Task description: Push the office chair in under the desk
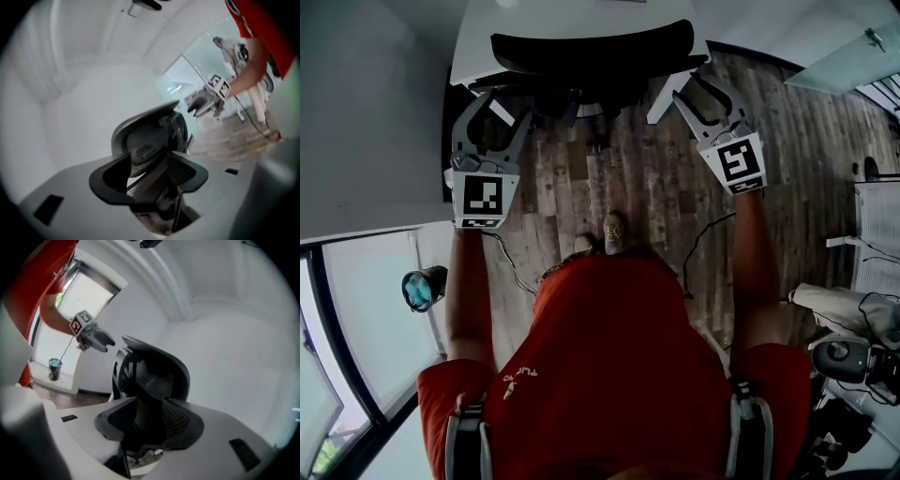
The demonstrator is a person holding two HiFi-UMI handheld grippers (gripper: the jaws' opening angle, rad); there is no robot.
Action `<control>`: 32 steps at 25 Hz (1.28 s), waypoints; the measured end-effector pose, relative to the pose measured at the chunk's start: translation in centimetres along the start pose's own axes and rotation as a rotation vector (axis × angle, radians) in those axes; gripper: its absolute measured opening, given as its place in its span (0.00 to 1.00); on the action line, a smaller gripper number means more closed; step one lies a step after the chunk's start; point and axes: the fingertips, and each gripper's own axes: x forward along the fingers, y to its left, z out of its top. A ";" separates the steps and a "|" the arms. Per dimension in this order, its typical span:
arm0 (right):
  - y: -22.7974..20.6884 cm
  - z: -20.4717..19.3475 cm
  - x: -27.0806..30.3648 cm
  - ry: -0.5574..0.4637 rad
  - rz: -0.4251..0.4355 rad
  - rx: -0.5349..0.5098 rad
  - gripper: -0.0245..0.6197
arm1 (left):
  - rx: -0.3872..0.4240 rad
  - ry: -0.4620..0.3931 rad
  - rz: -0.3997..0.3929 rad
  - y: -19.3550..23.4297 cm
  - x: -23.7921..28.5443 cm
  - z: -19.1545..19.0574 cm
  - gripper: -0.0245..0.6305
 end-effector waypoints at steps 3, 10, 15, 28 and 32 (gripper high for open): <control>2.3 2.7 -0.7 -0.114 -0.021 0.108 0.29 | -0.152 -0.097 -0.020 -2.0 -0.7 2.5 0.37; 6.9 7.7 -1.4 -0.273 0.000 0.283 0.13 | -0.370 -0.249 -0.051 -5.2 -1.6 6.2 0.14; 9.2 10.5 -1.1 -0.399 0.044 0.389 0.09 | -0.423 -0.288 -0.063 -6.5 -1.7 6.7 0.07; 10.5 11.5 -1.0 -0.479 0.051 0.511 0.08 | -0.464 -0.308 -0.110 -8.3 -2.0 6.6 0.05; 10.7 11.9 -1.2 -0.480 0.057 0.499 0.08 | -0.469 -0.308 -0.115 -8.3 -2.3 6.7 0.05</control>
